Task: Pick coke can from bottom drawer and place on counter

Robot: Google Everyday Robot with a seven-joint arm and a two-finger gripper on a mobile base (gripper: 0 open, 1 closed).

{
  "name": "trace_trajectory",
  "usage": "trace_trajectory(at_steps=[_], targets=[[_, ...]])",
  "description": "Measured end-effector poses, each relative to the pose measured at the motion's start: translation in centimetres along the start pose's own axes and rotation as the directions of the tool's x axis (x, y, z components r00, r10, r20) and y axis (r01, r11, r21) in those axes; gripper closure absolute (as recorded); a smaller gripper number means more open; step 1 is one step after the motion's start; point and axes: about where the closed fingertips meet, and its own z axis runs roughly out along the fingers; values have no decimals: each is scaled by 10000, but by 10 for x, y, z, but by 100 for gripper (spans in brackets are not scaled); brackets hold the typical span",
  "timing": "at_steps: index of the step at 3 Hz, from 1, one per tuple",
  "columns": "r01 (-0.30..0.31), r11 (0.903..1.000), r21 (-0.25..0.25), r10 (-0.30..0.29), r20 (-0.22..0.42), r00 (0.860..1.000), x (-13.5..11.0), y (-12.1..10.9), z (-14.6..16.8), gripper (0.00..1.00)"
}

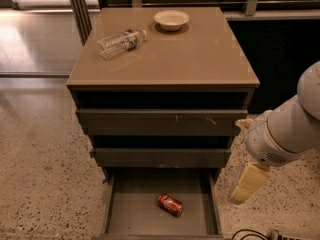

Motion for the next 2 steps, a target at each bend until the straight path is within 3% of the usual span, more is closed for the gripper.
trace_trajectory(at_steps=[1,2], targets=[[-2,10000,-1,2,1,10000,0,0,0,0],[-405,9990,-180,408,188,9990,15,11,41,0]])
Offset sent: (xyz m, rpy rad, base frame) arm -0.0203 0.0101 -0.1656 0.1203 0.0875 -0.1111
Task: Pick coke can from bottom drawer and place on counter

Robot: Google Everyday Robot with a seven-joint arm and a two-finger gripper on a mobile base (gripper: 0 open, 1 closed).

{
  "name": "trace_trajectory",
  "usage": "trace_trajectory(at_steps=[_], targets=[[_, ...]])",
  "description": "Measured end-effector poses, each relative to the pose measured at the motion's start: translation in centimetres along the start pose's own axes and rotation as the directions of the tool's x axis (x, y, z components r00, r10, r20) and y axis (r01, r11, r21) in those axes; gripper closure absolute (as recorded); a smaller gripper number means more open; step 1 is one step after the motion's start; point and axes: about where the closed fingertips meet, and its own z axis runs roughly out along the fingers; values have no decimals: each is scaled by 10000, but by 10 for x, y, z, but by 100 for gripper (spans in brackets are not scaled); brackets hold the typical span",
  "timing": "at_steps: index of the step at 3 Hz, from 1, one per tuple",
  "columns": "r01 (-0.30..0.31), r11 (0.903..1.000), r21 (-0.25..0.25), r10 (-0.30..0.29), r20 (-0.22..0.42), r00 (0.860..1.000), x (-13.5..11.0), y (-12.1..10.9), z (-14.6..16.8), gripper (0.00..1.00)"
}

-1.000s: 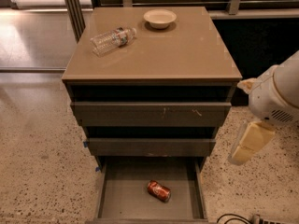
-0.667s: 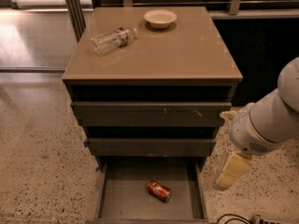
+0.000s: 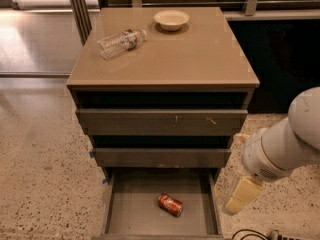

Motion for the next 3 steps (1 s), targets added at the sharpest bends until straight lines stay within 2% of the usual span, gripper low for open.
trace_trajectory(at_steps=[1,2,3], targets=[[-623,9953,-736,630,74,9980,31,29,88,0],[-1225,9873,-1011,1250,186,9920,54,43,185,0],[-1240,9907,-565,1268,492,9907,47,30,184,0]])
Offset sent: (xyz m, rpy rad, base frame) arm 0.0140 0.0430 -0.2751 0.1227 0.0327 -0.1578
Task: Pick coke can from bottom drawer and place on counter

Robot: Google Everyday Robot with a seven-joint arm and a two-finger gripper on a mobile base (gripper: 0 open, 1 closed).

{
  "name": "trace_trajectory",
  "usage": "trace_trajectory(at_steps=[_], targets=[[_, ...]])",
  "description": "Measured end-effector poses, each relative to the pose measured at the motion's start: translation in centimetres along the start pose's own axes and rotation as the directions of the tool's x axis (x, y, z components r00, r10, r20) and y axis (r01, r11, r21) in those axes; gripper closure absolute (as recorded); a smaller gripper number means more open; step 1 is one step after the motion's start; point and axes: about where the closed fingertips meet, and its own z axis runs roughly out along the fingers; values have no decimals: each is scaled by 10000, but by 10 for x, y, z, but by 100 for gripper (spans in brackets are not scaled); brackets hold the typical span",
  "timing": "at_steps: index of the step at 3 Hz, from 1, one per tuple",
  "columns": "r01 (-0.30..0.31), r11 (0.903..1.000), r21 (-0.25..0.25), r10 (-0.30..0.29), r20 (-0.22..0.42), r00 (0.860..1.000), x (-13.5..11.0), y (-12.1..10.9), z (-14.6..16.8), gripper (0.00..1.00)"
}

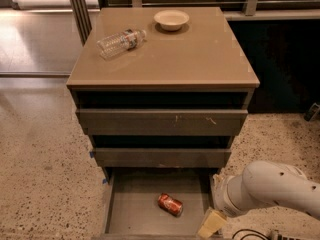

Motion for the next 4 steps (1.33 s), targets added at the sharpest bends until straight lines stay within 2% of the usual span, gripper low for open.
trace_trajectory(at_steps=[1,2,3,4], targets=[[9,10000,-40,-9,-29,10000,0,1,0,0],[49,9996,283,-55,218,9997,9,-2,4,0],[-46,9963,858,9,431,9991,37,-21,37,0],[-12,9910,1336,-89,751,9971,51,-55,82,0]])
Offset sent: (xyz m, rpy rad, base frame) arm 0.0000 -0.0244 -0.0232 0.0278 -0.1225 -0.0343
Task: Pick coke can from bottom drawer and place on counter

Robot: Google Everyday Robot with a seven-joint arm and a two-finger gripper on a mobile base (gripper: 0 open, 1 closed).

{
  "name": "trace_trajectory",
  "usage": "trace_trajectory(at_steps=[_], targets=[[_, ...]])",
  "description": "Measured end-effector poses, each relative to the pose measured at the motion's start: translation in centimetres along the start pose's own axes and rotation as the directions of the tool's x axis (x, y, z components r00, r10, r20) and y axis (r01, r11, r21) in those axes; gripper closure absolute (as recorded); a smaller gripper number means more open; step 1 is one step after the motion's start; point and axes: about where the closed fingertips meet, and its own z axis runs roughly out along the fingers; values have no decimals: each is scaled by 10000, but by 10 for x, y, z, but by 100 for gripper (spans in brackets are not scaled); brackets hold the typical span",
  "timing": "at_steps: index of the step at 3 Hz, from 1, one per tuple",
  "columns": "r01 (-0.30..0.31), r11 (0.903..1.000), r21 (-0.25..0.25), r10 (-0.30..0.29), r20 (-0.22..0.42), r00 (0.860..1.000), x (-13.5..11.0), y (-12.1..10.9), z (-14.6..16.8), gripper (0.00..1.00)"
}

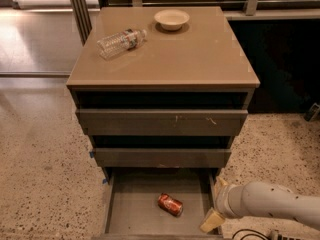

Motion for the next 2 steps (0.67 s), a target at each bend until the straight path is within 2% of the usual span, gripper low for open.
trace_trajectory(at_steps=[1,2], targets=[[-296,9993,-247,314,748,9967,12,-20,67,0],[-291,9992,-271,311,783,9964,11,-19,68,0]])
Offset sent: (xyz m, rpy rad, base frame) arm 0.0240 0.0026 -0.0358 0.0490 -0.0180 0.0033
